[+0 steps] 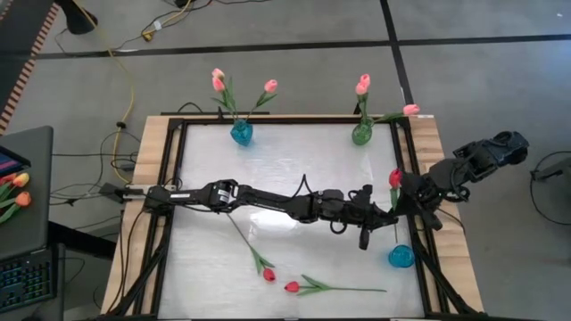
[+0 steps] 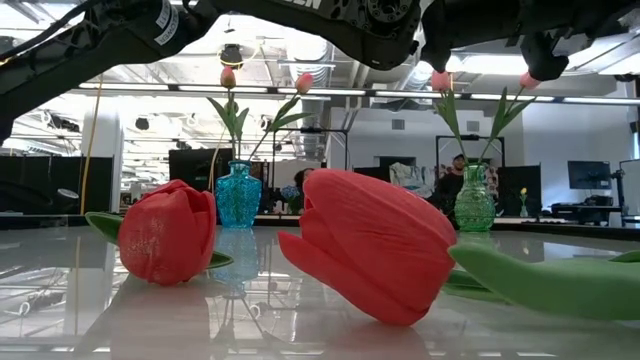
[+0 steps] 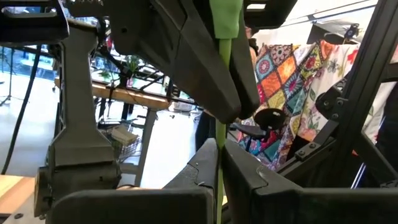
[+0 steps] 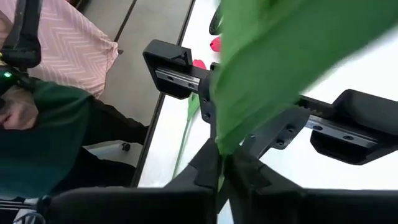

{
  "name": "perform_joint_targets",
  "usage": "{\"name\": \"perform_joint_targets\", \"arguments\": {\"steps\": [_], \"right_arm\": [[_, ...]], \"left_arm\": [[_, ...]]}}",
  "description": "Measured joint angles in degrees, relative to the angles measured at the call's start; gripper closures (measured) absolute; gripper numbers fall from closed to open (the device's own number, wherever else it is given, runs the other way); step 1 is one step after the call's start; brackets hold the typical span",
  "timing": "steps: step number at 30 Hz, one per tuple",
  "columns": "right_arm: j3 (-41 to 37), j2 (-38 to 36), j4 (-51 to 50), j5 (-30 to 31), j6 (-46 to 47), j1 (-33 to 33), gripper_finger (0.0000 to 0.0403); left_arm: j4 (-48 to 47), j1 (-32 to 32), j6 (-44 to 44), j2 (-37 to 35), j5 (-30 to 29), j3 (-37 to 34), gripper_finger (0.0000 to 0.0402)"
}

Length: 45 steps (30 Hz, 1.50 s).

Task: Sort flowers into vase by color
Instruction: Put the top center red tulip into the bottom blue vase

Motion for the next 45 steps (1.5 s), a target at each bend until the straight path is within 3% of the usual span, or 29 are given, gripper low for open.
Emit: {"name": "perform_joint_targets", "arguments": {"steps": [6, 12, 15, 19, 22, 26, 33, 38, 45], "right_arm": [[0.0, -0.6, -0.6, -0.4, 0.8, 0.0, 0.0376], [0.0, -1.7, -2.7, -2.2, 3.8, 0.0, 0.0364], [0.0, -2.2, -2.4, -3.3, 4.1, 0.0, 0.0365], [0.9, -2.5, -1.9, -3.7, 5.5, 0.8, 0.0374], [2.5, -2.5, -1.8, -3.9, 7.7, 3.1, 0.0373], [3.6, -2.5, -1.7, -2.1, 11.3, 7.7, 0.0372], [3.6, -1.4, -0.5, 9.8, 15.6, 21.5, 0.0375], [3.6, -0.1, 0.0, 20.6, 21.6, 35.4, 0.0375], [3.6, 3.5, -4.9, 42.5, 25.5, 52.5, 0.0375]], "left_arm": [[0.3, 0.0, 0.2, 0.0, 0.0, 0.0, 0.0387], [-2.9, 0.1, 0.5, -0.7, 0.0, 0.0, 0.031], [-10.8, 0.4, 0.4, -3.1, 3.2, 0.0, 0.0262], [-28.2, 1.7, -1.0, -8.6, 10.0, 0.0, 0.0215], [-39.7, 2.9, -1.1, -11.8, 13.2, 0.1, 0.0204], [-47.4, 3.3, 2.1, -14.3, 13.3, 0.1, 0.0206], [-59.5, 2.9, 5.4, -17.1, 9.9, 0.1, 0.0226], [-60.5, 2.4, 5.1, -17.1, 9.9, 0.1, 0.024], [-59.6, 2.2, 4.6, -17.1, 7.0, 0.1, 0.026]]}}
